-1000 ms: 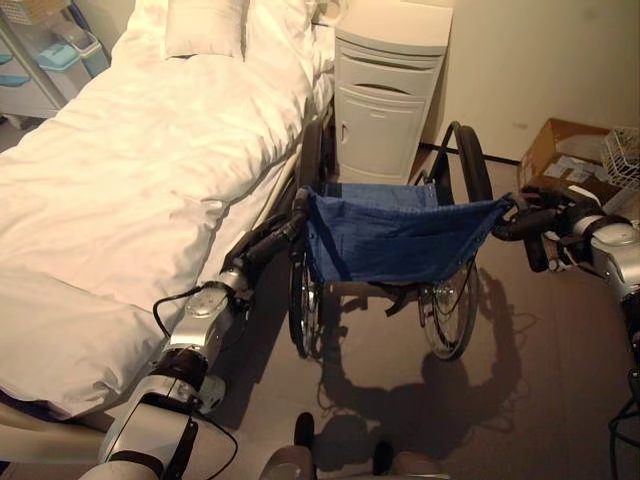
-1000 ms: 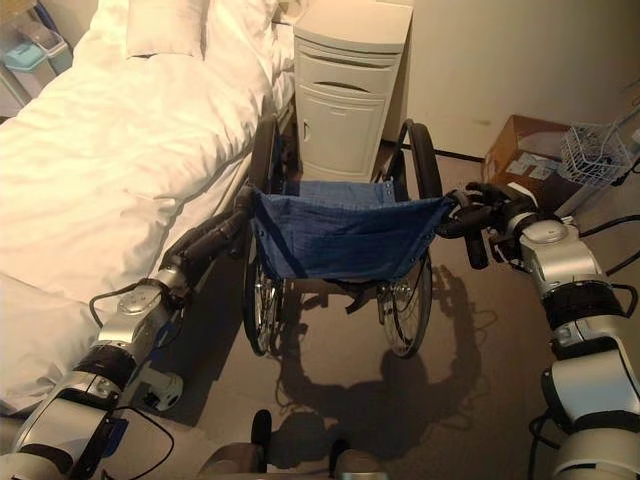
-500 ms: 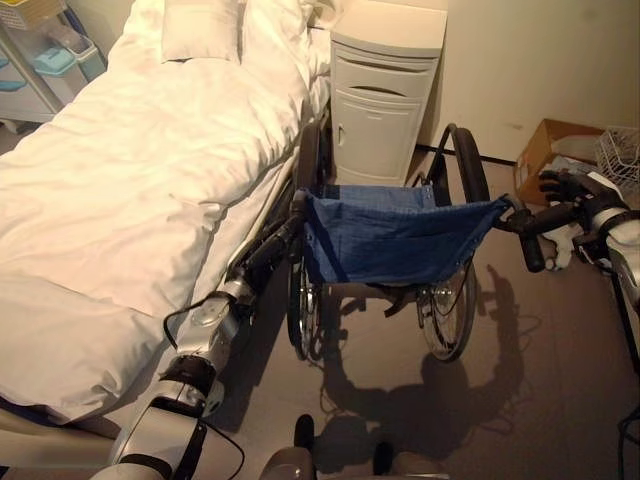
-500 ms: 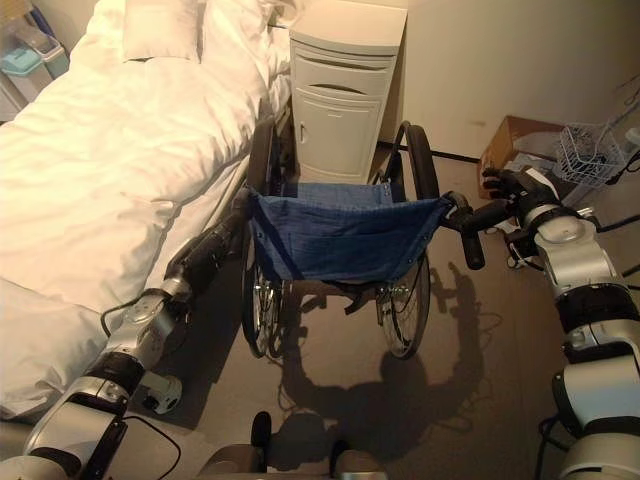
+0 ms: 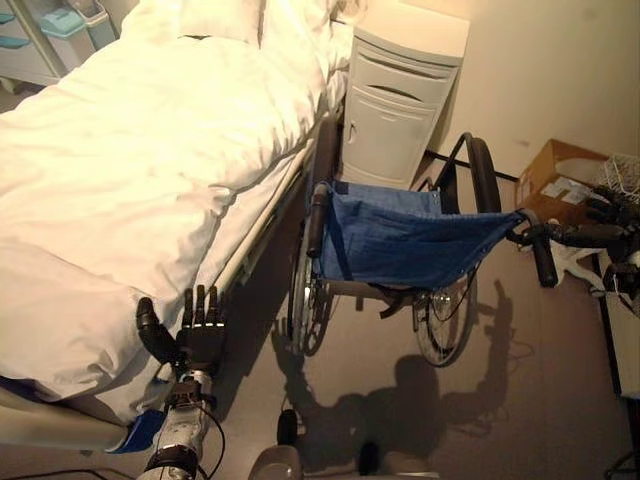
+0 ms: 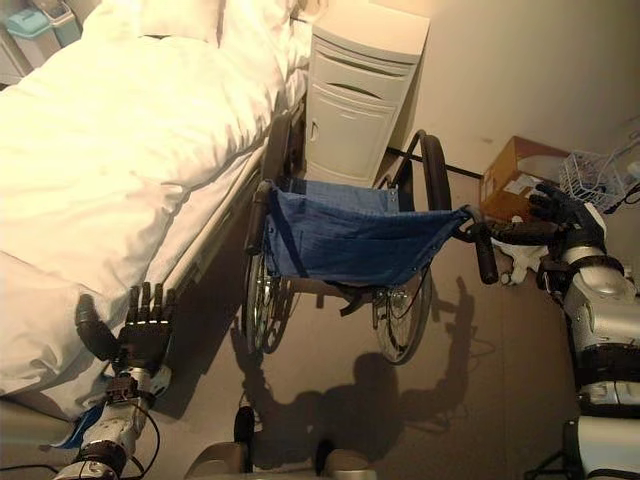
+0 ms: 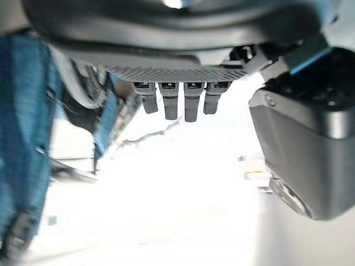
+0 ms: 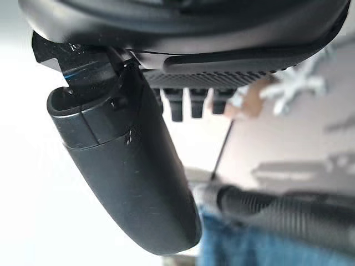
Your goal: Push the wheelchair next to the bed
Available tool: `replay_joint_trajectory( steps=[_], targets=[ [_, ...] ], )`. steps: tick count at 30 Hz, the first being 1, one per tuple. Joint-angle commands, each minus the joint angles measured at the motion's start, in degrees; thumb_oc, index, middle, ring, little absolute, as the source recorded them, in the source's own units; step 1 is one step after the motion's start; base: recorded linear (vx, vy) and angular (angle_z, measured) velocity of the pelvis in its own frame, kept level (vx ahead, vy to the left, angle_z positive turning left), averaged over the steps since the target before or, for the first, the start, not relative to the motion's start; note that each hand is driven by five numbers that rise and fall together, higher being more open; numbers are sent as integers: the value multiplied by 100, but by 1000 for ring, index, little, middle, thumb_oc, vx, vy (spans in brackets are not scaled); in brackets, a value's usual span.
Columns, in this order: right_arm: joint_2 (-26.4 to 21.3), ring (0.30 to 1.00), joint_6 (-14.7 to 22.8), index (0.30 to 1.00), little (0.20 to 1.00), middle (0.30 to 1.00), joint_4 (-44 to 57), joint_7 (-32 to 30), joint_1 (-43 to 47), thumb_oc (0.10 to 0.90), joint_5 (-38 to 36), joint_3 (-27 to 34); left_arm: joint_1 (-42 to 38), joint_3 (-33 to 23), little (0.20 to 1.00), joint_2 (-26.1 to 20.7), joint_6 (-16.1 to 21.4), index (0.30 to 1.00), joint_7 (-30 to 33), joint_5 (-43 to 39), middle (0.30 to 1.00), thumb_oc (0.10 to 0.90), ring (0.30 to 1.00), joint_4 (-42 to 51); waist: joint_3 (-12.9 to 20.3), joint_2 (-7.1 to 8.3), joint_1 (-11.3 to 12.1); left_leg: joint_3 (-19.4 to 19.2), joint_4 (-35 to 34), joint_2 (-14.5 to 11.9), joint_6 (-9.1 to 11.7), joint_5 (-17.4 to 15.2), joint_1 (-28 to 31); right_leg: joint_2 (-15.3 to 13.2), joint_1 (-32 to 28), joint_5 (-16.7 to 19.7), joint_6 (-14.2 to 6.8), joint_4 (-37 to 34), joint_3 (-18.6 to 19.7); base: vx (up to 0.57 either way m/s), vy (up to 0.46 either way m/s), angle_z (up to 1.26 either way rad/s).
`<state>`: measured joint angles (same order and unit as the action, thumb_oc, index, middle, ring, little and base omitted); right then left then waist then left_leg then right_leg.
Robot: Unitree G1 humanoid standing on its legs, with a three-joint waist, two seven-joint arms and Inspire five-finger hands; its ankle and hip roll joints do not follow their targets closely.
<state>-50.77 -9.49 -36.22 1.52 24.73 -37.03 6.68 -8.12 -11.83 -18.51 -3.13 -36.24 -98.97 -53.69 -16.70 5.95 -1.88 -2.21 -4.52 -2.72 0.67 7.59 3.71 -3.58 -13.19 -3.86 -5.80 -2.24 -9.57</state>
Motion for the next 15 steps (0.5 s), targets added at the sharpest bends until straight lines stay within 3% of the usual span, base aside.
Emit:
replay_joint_trajectory(
  steps=[1,7,10,12,15],
  targets=[
    [-42,900,895,900,900,900,-138,-39,105,800,-1098,540,-214,34,900,-32,-204,900,-422,275,900,800,900,152,534,87,86,-335,647,34,-133,-1663,578,-157,747,234,-112,291,459,0,0,0],
    [689,900,1011,900,900,900,-1121,842,-687,800,-1560,1138,-44,88,900,215,-374,900,-342,1506,900,800,900,-195,474,46,85,-375,734,12,-191,-1727,550,-154,812,263,-154,321,497,0,0,0],
    [1032,900,719,900,900,900,-1811,1818,-953,800,-2689,1456,51,42,900,308,-524,900,-381,1899,900,800,900,-529,483,24,130,-389,737,19,-226,-1752,556,-138,815,280,-157,300,509,13,-16,-5],
    [1317,900,453,900,900,900,-2182,2162,-1074,800,-3427,1667,95,-35,900,325,-651,900,-440,2118,900,800,900,-756,495,6,141,-409,744,31,-236,-1775,562,-139,809,278,-171,294,514,0,0,0],
    [1732,900,471,900,900,900,-2900,2239,-1223,800,-3125,1760,92,-80,900,369,-736,900,-487,2705,900,800,900,-1020,485,-46,168,-420,782,45,-246,-1796,556,-151,830,275,-185,326,501,6,3,-2]
  ],
)
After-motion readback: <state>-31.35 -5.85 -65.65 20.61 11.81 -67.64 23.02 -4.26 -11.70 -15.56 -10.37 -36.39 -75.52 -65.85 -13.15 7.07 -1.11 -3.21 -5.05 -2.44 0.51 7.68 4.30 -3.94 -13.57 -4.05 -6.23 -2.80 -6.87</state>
